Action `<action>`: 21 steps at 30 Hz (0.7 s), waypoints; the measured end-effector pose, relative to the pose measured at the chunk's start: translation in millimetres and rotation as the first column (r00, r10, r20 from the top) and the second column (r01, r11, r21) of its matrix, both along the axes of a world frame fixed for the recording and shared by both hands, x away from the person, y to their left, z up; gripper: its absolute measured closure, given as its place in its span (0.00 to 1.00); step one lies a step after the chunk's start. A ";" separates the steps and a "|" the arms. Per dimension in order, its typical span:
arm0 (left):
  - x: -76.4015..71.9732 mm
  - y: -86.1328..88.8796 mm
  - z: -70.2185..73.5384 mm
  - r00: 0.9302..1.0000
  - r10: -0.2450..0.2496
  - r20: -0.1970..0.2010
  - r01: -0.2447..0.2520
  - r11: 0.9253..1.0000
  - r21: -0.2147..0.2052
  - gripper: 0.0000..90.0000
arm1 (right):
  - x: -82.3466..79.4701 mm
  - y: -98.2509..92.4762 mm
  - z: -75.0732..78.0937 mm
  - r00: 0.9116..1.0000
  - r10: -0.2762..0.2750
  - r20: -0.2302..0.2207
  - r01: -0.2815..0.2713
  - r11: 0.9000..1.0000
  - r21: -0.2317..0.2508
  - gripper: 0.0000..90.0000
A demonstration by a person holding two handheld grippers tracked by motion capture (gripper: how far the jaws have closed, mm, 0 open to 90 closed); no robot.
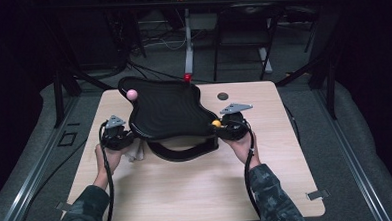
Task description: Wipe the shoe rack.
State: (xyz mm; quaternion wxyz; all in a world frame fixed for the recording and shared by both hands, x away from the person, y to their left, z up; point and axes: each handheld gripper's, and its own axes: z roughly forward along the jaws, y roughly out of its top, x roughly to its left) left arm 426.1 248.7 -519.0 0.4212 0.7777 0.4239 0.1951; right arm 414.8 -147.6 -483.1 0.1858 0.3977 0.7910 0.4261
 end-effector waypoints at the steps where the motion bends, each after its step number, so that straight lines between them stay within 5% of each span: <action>1: -0.9 -0.2 6.7 1.000 -0.003 0.015 0.003 1.000 0.007 0.91 | 0.0 0.1 0.0 1.000 0.000 0.000 0.000 1.000 0.000 0.67; 11: -4.1 5.0 39.5 0.995 -0.019 0.097 0.023 0.999 -0.042 0.91 | -0.3 -0.1 -0.1 1.000 -0.001 0.000 0.001 1.000 -0.004 0.67; 21: -3.4 6.2 76.7 0.985 -0.036 0.167 0.044 0.998 -0.040 0.91 | -0.4 0.4 -0.6 1.000 -0.005 0.002 0.005 1.000 0.003 0.67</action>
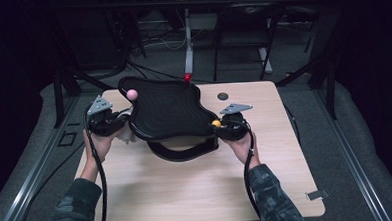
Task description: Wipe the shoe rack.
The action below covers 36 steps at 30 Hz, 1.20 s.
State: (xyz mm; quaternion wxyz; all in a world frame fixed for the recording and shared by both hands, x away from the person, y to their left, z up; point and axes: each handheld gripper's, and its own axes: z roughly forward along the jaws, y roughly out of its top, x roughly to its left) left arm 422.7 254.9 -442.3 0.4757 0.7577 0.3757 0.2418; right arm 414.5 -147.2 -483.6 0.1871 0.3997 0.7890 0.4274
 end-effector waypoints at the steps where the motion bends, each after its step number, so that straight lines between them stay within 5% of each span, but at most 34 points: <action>1: 0.5 1.2 1.6 1.000 -0.002 0.002 0.002 1.000 -0.007 0.91 | -0.1 0.2 0.0 1.000 -0.003 0.001 0.003 1.000 -0.002 0.67; 3: 1.5 3.1 4.5 1.000 -0.007 0.003 0.007 1.000 -0.030 0.91 | -0.2 0.3 0.1 1.000 -0.005 0.002 0.005 1.000 -0.004 0.67; 10: 2.8 2.9 9.1 1.000 -0.010 0.013 0.010 1.000 -0.015 0.91 | -0.2 0.6 0.1 1.000 -0.008 -0.002 0.008 1.000 0.000 0.67; 21: -2.2 17.9 -4.7 0.999 0.046 0.015 -0.046 0.999 -0.021 0.91 | -0.7 2.0 0.2 1.000 -0.015 -0.006 0.015 1.000 -0.003 0.67; 29: -29.4 42.2 -32.1 0.993 0.120 0.012 -0.119 0.992 -0.045 0.90 | -1.1 2.5 0.1 1.000 -0.021 -0.006 0.021 1.000 -0.002 0.67; 36: -50.4 47.0 -59.7 0.987 0.163 0.010 -0.162 0.986 -0.024 0.91 | -1.5 3.7 -0.5 1.000 -0.017 -0.003 0.017 1.000 0.006 0.67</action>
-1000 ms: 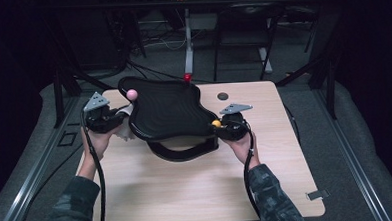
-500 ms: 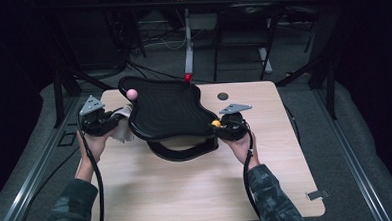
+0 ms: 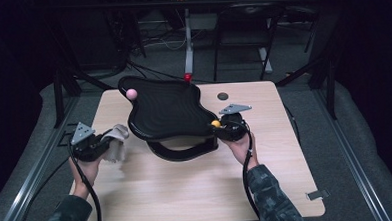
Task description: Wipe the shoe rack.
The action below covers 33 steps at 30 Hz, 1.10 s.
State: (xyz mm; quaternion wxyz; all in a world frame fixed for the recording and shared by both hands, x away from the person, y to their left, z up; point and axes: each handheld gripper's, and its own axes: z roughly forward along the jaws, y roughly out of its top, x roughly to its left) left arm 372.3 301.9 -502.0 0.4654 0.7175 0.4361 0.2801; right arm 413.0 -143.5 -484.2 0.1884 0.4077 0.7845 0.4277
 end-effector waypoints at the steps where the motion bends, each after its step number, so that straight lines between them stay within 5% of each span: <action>1: -2.6 -0.4 -5.0 1.000 0.008 -0.009 -0.008 1.000 0.003 0.91 | -0.4 0.9 -0.2 1.000 0.001 -0.001 -0.001 1.000 0.003 0.67; 3: -6.9 -3.7 -15.7 0.998 0.050 -0.032 -0.049 0.998 0.027 0.91 | -0.8 2.0 -0.5 1.000 -0.004 0.001 0.004 1.000 0.003 0.67; 6: -8.2 -9.6 -23.5 0.996 0.073 -0.045 -0.072 0.997 0.007 0.91 | -1.4 5.8 -1.1 1.000 0.005 0.003 -0.005 1.000 0.013 0.67; 10: -8.0 -18.7 -31.3 0.997 0.067 -0.039 -0.067 0.998 0.001 0.91 | -2.5 11.2 -2.0 1.000 0.001 0.005 -0.002 1.000 0.017 0.67; 13: -7.8 -27.6 -38.1 0.999 0.046 -0.015 -0.045 0.998 0.045 0.91 | -2.5 14.6 -2.3 1.000 0.010 0.005 -0.010 1.000 0.025 0.67; 15: -8.5 -30.0 -41.6 0.998 0.054 -0.008 -0.054 0.997 0.051 0.91 | -3.6 18.6 -2.1 1.000 -0.018 0.014 0.018 1.000 -0.001 0.67; 18: -8.7 -30.6 -44.7 0.998 0.058 -0.013 -0.057 0.997 0.056 0.91 | -3.0 21.7 -3.0 1.000 0.010 0.012 -0.010 1.000 0.026 0.67; 22: -10.1 -27.2 -51.9 0.996 0.085 -0.002 -0.085 0.996 0.029 0.91 | -3.1 30.3 -3.9 1.000 0.019 0.014 -0.019 0.999 0.033 0.67; 33: -6.0 -33.4 -62.3 0.996 0.084 -0.040 -0.083 0.996 0.021 0.91 | -2.5 49.6 -4.2 1.000 0.023 0.013 -0.023 0.999 0.033 0.67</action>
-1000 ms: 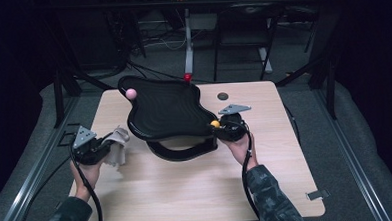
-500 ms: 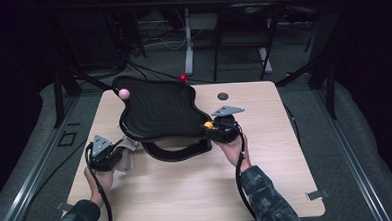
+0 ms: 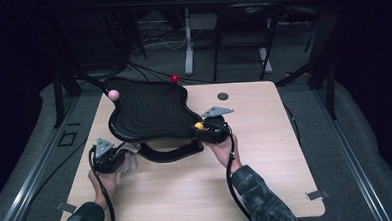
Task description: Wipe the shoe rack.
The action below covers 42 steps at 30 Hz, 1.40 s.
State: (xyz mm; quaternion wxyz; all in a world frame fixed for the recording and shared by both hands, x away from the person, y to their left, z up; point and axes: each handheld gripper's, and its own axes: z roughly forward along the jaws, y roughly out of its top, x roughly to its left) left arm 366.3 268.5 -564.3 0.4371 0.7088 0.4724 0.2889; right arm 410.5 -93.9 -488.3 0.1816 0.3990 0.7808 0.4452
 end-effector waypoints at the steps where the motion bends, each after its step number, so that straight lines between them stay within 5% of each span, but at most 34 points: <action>1: 1.0 -2.6 -3.9 1.000 0.010 -0.008 -0.010 1.000 -0.010 0.91 | 0.3 1.1 -0.1 1.000 0.010 -0.003 -0.010 1.000 0.006 0.67; 10: 13.2 -14.0 -19.5 0.996 0.036 -0.082 -0.042 0.997 -0.070 0.91 | 1.4 1.9 0.3 1.000 0.017 -0.006 -0.017 1.000 0.003 0.67; 18: 10.7 -13.7 -21.6 0.993 0.049 -0.105 -0.059 0.994 -0.095 0.92 | 1.8 1.6 0.3 1.000 0.019 -0.008 -0.019 1.000 0.005 0.67; 42: -3.0 -29.9 -18.7 0.988 0.075 -0.135 -0.085 0.994 -0.071 0.92 | 0.2 3.7 1.3 1.000 0.006 -0.026 -0.005 1.000 0.011 0.67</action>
